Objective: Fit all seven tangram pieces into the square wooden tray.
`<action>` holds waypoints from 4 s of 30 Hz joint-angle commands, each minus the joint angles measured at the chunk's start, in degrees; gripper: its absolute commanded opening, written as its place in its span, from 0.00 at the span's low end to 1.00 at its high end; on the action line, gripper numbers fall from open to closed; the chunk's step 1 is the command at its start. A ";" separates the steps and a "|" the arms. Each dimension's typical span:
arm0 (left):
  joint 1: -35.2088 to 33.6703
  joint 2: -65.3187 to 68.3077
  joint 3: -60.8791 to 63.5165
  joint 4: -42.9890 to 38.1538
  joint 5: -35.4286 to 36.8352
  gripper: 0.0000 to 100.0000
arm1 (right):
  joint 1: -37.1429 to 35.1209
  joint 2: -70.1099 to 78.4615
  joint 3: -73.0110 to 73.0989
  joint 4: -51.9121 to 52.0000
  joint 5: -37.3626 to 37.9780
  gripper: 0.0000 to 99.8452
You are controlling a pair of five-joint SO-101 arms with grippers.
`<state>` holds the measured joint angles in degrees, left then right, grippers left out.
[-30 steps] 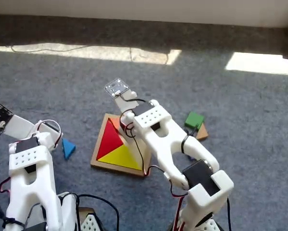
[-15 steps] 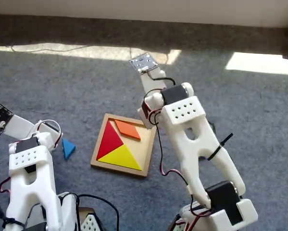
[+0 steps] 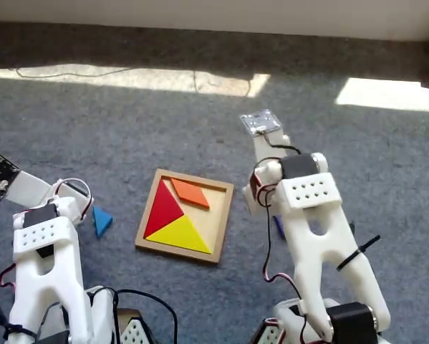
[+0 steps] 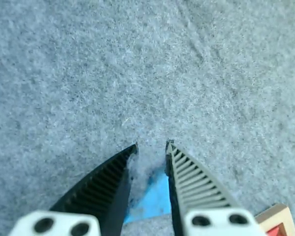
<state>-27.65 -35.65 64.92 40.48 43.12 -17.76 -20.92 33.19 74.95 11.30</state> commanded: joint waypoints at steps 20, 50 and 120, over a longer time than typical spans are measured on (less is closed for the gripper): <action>-0.48 -1.36 4.79 -9.41 -4.66 0.11 | 10.15 3.47 5.58 -23.78 3.25 0.24; -0.57 -1.45 7.16 -14.24 -4.92 0.11 | 13.85 36.00 -20.00 -7.43 -9.41 0.24; -0.66 -1.45 7.16 -14.33 -5.01 0.11 | -15.16 16.22 -19.65 1.98 -39.38 0.07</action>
<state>-27.65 -35.65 72.40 27.12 38.64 -28.04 -1.49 15.43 77.93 -23.69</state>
